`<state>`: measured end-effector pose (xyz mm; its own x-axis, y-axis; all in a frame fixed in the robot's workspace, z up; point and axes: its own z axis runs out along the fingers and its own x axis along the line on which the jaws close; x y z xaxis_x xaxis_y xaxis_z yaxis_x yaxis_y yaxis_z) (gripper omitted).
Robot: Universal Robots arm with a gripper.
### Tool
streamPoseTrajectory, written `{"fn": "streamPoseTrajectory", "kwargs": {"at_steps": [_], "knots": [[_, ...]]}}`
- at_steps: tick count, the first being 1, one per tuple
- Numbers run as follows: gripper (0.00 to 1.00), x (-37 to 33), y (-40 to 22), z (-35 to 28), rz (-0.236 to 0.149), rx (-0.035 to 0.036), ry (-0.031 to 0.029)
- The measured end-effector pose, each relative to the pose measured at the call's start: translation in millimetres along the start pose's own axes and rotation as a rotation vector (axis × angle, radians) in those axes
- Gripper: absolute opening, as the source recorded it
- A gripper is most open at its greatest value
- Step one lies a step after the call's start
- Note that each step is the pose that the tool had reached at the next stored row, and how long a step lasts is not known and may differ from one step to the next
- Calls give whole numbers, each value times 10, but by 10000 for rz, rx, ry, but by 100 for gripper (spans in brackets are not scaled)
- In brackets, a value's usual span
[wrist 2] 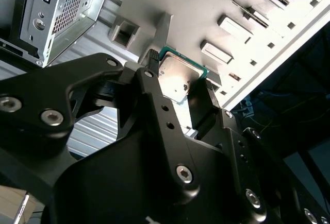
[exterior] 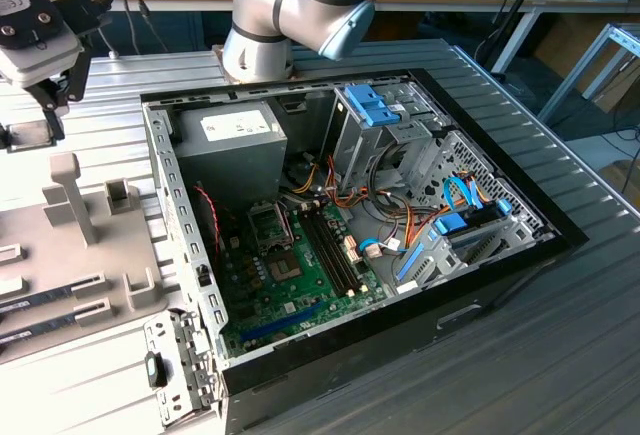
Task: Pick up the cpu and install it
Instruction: 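Pick up the cpu and move it towards the insertion slot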
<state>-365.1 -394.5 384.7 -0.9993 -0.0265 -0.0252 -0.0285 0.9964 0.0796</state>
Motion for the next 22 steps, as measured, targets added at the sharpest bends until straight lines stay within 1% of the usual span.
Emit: {"fn": "streamPoseTrajectory", "kwargs": {"at_steps": [11,22], "knots": [[47,-90,-3,3,-1,-1,-1],[47,-205,-6,6,0,0,0]]}}
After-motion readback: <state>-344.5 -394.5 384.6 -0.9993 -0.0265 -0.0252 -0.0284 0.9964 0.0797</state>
